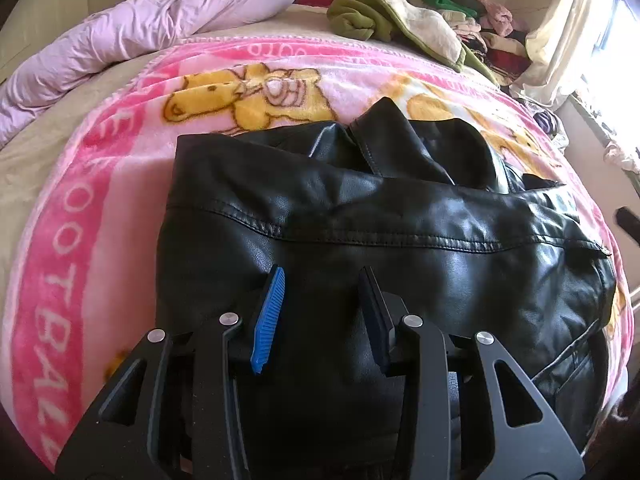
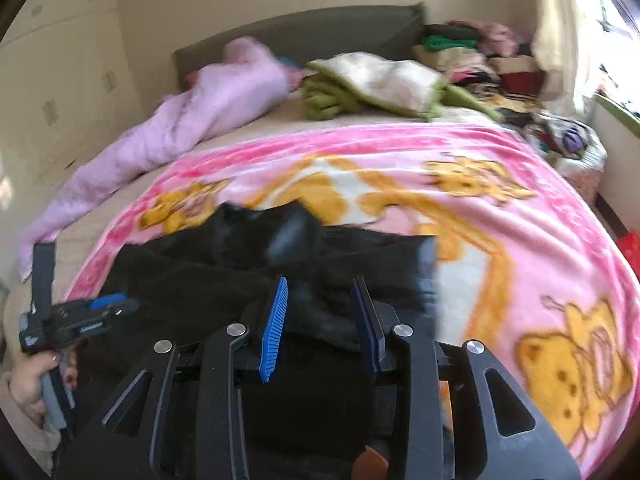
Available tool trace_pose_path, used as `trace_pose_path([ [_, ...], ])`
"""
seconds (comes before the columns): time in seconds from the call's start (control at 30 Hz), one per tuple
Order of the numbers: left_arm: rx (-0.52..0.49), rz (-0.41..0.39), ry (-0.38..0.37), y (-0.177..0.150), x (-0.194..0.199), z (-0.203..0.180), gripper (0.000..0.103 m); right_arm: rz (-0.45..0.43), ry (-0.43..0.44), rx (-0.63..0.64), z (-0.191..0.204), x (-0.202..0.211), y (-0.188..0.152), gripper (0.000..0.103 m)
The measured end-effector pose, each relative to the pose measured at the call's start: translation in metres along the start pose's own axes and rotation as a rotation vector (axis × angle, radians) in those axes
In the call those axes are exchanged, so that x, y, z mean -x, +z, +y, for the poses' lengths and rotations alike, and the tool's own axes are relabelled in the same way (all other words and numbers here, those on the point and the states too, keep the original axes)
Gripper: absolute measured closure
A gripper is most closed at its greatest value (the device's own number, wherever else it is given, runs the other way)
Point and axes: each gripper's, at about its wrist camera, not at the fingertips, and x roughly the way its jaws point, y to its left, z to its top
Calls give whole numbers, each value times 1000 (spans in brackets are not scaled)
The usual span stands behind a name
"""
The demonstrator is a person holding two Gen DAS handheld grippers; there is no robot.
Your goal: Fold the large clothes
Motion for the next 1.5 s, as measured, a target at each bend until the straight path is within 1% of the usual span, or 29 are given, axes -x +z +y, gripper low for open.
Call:
trace_pose_path([
  [0.03,-3,0,0,0,0,0,73,28,-4,10,4,-9,1,71],
  [0.07,-4,-2,-1,0,0,0,73,89,-31,18,7,-27,-1,72],
  [0.17,5,-2,-16,0,1,2,73,185,-92,38,7,-60,-9,73],
  [0.2,8,-2,-21,1,1,2,73,217,-90,25,3,-71,-14,74],
  [0.27,13,-2,-37,1,1,4,73,237,-71,-2,-5,-84,-23,74],
  [0.4,19,-7,-49,1,0,5,73,223,-91,25,0,-89,-28,73],
  [0.47,23,-18,-61,-1,4,6,73,206,-80,14,1,-82,-25,73],
  [0.6,30,-52,-98,-5,28,4,71,111,-12,-8,4,-35,-23,71],
  [0.63,27,-64,-111,-6,35,2,70,93,19,-5,7,-23,-25,69],
  [0.67,16,-72,-122,-8,43,-2,65,85,42,-1,11,-15,-28,68],
  [0.7,1,-71,-123,-10,48,-7,60,86,52,4,13,-11,-30,67],
  [0.77,-48,-62,-121,-18,53,-19,59,99,66,24,20,-6,-38,65],
  [0.83,-87,-32,-109,-27,50,-29,59,128,72,38,26,-6,-47,63],
  [0.87,-108,-6,-98,-34,44,-34,57,138,75,42,28,-6,-51,61],
  [0.93,-132,12,-74,-40,37,-37,55,157,51,50,31,-8,-59,52],
  [1.0,-141,31,-60,-44,32,-38,55,180,42,48,30,-14,-64,52],
  [1.07,-133,37,-67,-44,28,-35,55,212,34,34,27,-26,-70,52],
  [1.13,-131,44,-71,-45,24,-33,55,220,37,18,25,-32,-72,52],
  [1.2,-127,36,-75,-45,25,-32,55,211,37,8,26,-30,-72,52],
  [1.27,-118,13,-83,-46,33,-32,54,191,37,10,27,-20,-71,51],
  [1.33,-106,-5,-90,-48,39,-33,50,176,45,7,27,-11,-70,43],
  [1.37,-104,-10,-88,-50,42,-33,47,161,49,9,28,-5,-70,42],
  [1.43,-112,-18,-76,-51,45,-36,43,149,35,17,29,2,-70,36],
  [1.5,-117,-31,-64,-52,51,-38,36,141,23,22,29,8,-71,32],
])
